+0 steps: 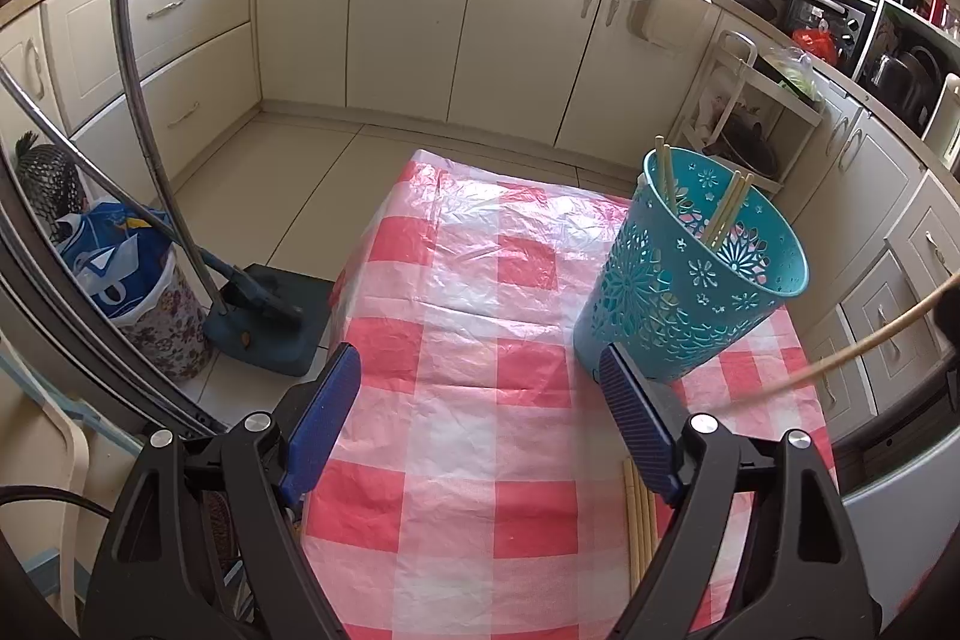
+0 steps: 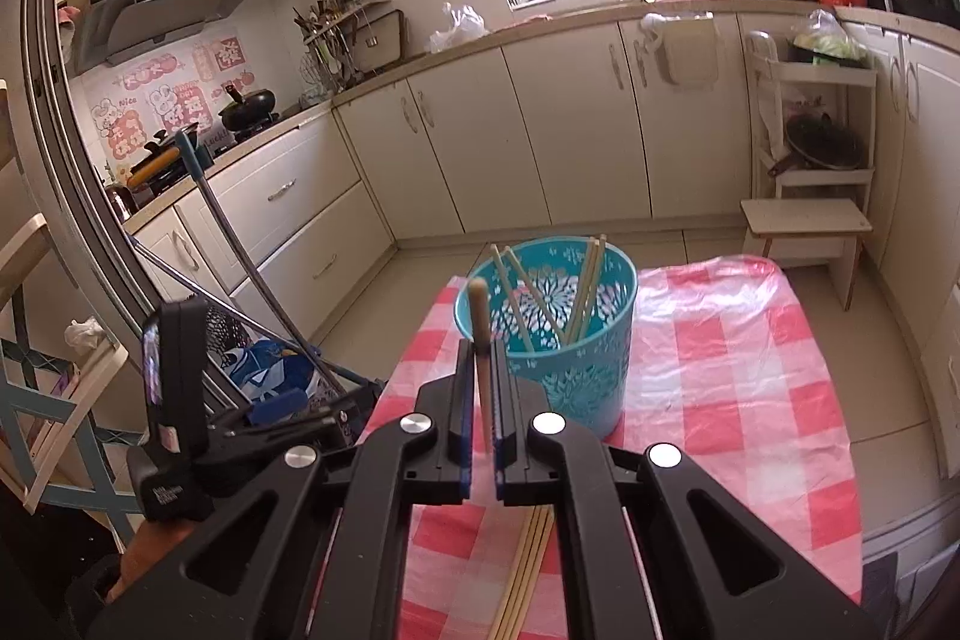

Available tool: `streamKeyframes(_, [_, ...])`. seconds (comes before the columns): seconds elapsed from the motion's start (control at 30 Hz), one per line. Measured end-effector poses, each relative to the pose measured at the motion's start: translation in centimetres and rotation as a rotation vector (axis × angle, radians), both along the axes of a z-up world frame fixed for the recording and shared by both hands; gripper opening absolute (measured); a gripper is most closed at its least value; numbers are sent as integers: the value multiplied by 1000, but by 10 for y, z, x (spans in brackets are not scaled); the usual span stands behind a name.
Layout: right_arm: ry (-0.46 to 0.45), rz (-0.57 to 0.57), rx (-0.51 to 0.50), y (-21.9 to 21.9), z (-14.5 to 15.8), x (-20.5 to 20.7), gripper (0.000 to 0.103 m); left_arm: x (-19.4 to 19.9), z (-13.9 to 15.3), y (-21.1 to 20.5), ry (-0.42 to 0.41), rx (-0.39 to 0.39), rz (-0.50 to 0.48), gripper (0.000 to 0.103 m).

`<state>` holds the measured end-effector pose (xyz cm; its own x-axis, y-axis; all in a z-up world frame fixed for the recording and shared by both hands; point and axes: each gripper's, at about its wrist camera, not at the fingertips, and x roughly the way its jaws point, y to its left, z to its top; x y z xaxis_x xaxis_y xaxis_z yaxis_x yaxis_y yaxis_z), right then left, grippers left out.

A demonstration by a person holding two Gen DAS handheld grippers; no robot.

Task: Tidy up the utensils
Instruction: 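Lift the chopstick with the right tool into the teal basket and release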

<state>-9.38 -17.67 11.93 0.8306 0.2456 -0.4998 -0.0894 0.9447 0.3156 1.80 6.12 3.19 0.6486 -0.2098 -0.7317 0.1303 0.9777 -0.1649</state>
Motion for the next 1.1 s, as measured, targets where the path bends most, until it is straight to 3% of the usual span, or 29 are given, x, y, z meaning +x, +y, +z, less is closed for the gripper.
streamKeyframes(0.47, [-87, -12, -51, -7, 53, 14, 5, 0, -1, -1, 5, -1, 0, 78])
streamKeyframes(0.73, [-162, -62, -104, -11, 91, 51, 4, 2, -4, 1, 12, -6, 0, 78])
streamKeyframes(0.87, [-96, -58, -98, -16, 75, 70, 4, 2, -4, 4, 13, -8, 2, 78])
streamKeyframes(0.97, [-4, -62, -93, -20, 43, 76, 4, 3, -3, 7, 13, -13, 6, 78])
streamKeyframes(1.1, [160, -109, 34, -43, -16, 66, 4, 2, -3, 9, 16, -14, 7, 78])
